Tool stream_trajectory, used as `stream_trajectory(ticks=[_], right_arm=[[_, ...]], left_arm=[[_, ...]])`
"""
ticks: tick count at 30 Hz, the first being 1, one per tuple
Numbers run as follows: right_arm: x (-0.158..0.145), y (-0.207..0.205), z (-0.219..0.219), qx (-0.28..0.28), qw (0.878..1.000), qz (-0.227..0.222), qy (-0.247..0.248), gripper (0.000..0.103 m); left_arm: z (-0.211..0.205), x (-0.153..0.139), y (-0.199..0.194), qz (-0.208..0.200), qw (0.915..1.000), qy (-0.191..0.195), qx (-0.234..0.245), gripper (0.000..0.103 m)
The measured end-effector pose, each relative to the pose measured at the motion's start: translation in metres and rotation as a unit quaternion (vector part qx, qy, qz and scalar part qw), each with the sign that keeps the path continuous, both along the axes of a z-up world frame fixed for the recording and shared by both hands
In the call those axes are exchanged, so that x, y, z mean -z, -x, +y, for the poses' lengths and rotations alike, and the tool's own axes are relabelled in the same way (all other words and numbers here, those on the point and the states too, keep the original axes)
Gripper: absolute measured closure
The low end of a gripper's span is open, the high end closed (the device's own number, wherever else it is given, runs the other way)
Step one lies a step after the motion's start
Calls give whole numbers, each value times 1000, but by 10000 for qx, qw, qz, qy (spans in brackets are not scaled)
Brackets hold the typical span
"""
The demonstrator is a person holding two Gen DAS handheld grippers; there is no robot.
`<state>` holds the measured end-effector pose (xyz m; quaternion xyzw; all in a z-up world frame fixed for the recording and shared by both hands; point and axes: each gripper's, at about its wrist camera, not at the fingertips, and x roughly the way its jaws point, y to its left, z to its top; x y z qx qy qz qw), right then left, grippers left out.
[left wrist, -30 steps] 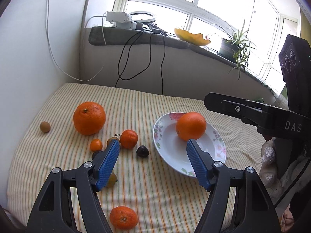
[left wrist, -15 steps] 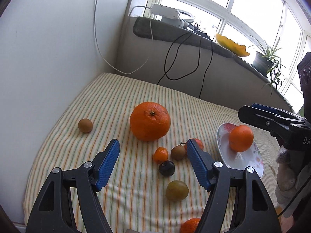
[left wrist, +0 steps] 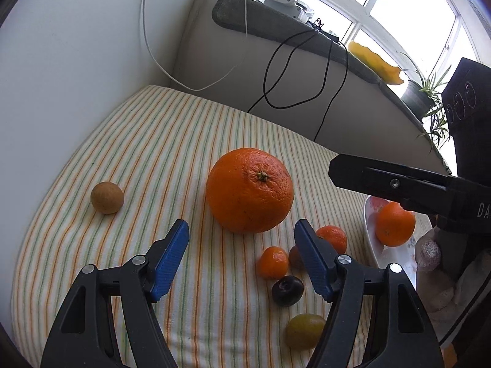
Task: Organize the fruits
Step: 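Move the right gripper to the second large orange and grasp it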
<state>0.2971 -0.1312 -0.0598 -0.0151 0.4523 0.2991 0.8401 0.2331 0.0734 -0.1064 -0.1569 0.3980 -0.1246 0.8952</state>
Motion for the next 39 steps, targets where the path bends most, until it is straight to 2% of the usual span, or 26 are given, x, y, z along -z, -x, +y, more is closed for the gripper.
stream_trajectory(ticks=[5, 9, 12, 15, 21, 27, 35, 39], right_arm=[[15, -17, 13, -70, 9992, 385, -108, 9], [25, -29, 20, -113, 9975, 649, -260, 10], [30, -35, 26, -109, 9964, 780, -315, 12], [38, -41, 32, -146, 9951, 920, -334, 17], [50, -52, 40, -117, 9922, 1150, -474, 18], [57, -58, 52, -191, 9908, 1233, -518, 23], [61, -59, 55, -214, 9887, 1349, -623, 24], [64, -61, 58, -257, 9850, 1504, -802, 34]], left_arm=[[3, 5, -10, 101, 9998, 189, 38, 32], [3, 5, -15, 126, 9997, 200, 94, 32], [3, 6, -17, 144, 9995, 236, 138, 32], [3, 6, -19, 154, 9993, 286, 161, 32], [6, 7, -21, 208, 9985, 466, 220, 32], [-2, 6, -27, 225, 9985, 354, 346, 32], [-4, 9, -31, 279, 9986, 344, 278, 32], [-7, 9, -27, 245, 9990, 276, 265, 32]])
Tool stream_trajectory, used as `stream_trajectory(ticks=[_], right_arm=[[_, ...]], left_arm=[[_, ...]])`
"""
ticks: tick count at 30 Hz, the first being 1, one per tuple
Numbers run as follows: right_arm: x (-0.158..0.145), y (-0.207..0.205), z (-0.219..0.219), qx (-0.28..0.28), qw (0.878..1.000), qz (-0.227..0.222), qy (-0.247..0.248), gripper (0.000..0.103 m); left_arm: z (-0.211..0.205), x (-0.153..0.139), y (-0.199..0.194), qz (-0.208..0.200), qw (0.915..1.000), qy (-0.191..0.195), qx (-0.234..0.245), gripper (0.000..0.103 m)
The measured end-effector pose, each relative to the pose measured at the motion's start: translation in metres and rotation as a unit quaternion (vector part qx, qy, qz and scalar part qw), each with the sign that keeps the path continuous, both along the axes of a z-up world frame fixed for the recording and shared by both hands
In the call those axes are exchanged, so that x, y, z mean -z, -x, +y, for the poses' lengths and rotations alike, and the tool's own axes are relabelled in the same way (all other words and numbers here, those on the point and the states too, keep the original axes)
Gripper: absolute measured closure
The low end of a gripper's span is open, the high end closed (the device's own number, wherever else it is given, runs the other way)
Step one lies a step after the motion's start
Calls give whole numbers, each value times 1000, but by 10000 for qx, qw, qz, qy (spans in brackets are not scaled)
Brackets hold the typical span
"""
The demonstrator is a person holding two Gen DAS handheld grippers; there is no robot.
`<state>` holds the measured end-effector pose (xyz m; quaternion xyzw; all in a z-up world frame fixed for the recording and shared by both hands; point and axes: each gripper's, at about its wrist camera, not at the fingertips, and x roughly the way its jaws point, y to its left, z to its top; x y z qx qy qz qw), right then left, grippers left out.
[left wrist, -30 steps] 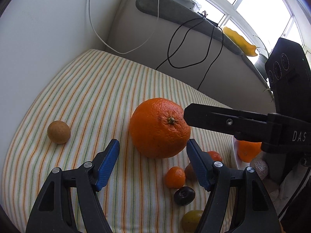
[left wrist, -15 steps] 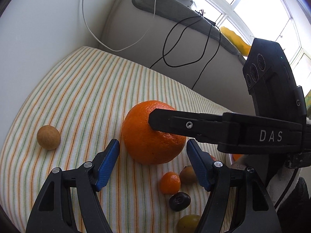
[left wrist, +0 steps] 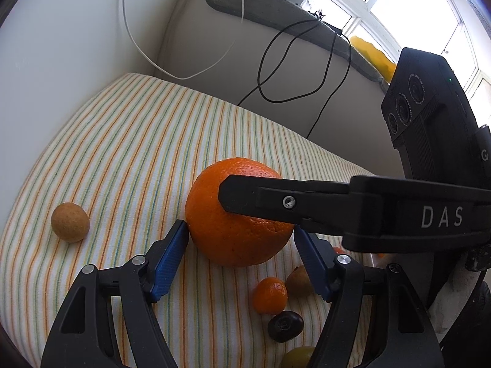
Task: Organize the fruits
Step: 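Move the right gripper to the second large orange and grasp it, then carry the second orange with the right gripper onto the plate beside the first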
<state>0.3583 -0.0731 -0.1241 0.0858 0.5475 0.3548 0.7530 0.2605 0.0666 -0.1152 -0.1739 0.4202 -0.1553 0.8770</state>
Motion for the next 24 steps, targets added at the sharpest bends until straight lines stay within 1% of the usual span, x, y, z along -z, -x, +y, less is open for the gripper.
stream_trajectory(ticks=[6, 14, 24], right_arm=[[-2, 7, 3, 2, 10000, -61, 24, 35], [-9, 17, -11, 33, 10000, -82, -41, 35], [-38, 42, -35, 85, 9994, -284, -158, 35]], left_arm=[[-3, -2, 4, -40, 10000, -52, -38, 33], [-7, -10, 9, -72, 9999, -61, -44, 33], [-20, -36, 29, -327, 9994, -132, 12, 33]])
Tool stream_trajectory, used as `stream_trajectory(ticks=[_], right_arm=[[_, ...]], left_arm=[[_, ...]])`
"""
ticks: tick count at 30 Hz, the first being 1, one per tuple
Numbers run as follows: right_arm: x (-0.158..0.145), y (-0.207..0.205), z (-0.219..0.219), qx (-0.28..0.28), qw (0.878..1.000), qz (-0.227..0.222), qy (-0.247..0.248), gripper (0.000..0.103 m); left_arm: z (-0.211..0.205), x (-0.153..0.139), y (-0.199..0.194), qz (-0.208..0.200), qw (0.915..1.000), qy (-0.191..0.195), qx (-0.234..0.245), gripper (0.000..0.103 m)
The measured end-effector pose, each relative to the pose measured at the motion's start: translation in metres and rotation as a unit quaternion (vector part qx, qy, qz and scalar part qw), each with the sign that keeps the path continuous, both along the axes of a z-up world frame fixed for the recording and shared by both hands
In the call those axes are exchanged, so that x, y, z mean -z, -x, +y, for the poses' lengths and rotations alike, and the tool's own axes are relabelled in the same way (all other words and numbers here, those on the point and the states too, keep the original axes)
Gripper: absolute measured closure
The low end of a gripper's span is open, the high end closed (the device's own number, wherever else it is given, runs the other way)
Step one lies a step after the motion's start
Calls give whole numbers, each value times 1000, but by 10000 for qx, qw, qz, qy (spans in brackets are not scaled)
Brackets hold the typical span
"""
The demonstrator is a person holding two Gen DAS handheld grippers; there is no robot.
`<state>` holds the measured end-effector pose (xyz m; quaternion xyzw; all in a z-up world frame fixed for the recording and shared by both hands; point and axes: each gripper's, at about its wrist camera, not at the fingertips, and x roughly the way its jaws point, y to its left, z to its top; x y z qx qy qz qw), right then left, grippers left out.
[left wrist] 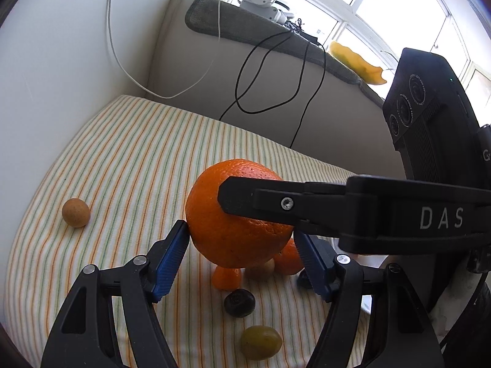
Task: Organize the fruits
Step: 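Carry the second orange with the right gripper onto the plate beside the first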
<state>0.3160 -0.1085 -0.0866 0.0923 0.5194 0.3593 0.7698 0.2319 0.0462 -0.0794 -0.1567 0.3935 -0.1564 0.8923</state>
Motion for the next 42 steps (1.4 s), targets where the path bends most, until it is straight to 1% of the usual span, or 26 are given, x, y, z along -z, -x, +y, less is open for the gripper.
stream_trajectory(ticks=[7, 11, 19, 27, 32, 37, 42], right_arm=[[-20, 24, -35, 97, 9998, -106, -132, 35], [-30, 40, -58, 165, 9995, -227, -127, 35], [-44, 74, -115, 376, 9986, -337, -153, 35], [-41, 97, -162, 722, 9966, -371, -119, 35], [-32, 101, -191, 914, 9954, -278, -89, 35], [-25, 103, -211, 1044, 9943, -212, -75, 35], [-18, 103, -226, 1120, 9935, -150, -94, 35]], left_arm=[[-23, -20, 23, -196, 9998, -23, 75, 33], [-39, -30, 36, -286, 9994, -1, 170, 33], [-78, -43, 59, -398, 9980, -15, 487, 33], [-124, -41, 75, -395, 9955, 60, 854, 33], [-148, -35, 75, -310, 9941, 102, 1036, 33], [-169, -29, 75, -235, 9929, 71, 1167, 33], [-181, -23, 76, -150, 9920, 17, 1253, 33]])
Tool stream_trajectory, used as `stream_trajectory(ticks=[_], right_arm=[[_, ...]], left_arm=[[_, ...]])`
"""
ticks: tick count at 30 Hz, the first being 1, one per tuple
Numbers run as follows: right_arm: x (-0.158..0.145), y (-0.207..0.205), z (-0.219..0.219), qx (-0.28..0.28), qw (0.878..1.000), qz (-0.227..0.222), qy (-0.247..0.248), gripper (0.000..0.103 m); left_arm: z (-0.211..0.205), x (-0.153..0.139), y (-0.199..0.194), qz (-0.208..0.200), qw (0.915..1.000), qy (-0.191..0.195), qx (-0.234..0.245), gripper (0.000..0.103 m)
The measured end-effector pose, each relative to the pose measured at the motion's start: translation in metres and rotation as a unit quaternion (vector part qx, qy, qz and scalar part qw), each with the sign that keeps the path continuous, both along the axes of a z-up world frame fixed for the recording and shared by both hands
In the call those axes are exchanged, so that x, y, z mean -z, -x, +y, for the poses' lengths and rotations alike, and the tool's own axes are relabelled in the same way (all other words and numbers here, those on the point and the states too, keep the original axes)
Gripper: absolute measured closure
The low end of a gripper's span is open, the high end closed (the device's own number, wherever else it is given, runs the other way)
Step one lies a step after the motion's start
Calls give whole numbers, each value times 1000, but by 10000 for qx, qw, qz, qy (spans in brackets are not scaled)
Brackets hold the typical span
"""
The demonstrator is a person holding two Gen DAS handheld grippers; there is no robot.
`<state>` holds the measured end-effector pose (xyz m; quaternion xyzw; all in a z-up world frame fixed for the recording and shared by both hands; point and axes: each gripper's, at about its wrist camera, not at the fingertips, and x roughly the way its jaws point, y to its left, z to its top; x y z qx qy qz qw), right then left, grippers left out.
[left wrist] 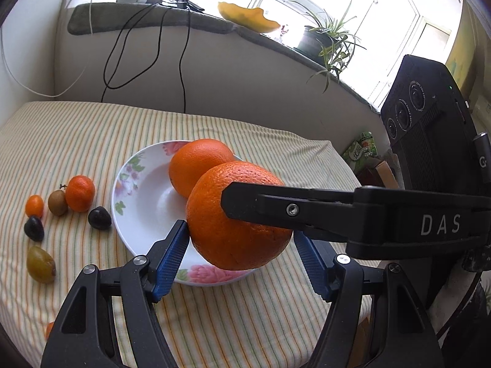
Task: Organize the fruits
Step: 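Carry the second orange with the right gripper onto the plate beside the first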
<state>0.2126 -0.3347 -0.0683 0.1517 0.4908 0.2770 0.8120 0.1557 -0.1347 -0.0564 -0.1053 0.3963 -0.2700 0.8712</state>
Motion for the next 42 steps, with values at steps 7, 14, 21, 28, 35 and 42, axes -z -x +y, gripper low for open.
stream_trajectory(ticks=[7, 14, 21, 28, 35, 42], right_arm=[[16, -9, -16, 62, 9998, 178, -71, 35], [25, -17, -22, 124, 9995, 267, -112, 35], [27, -19, -25, 152, 9994, 301, -111, 35], [25, -19, -20, 158, 9997, 205, 47, 34], [12, -17, -23, 306, 9994, -56, 149, 33], [3, -9, -28, 359, 9988, -217, 235, 31]], left_arm=[[-11, 12, -5, 156, 9998, -100, 52, 33], [-22, 17, -12, 218, 9995, -213, 110, 33], [-26, 21, -16, 264, 9992, -263, 124, 33], [-30, 18, -17, 167, 9986, -484, 89, 34], [-26, 14, -13, 75, 9987, -509, 49, 33], [-19, 10, -5, -9, 9985, -544, 37, 33]])
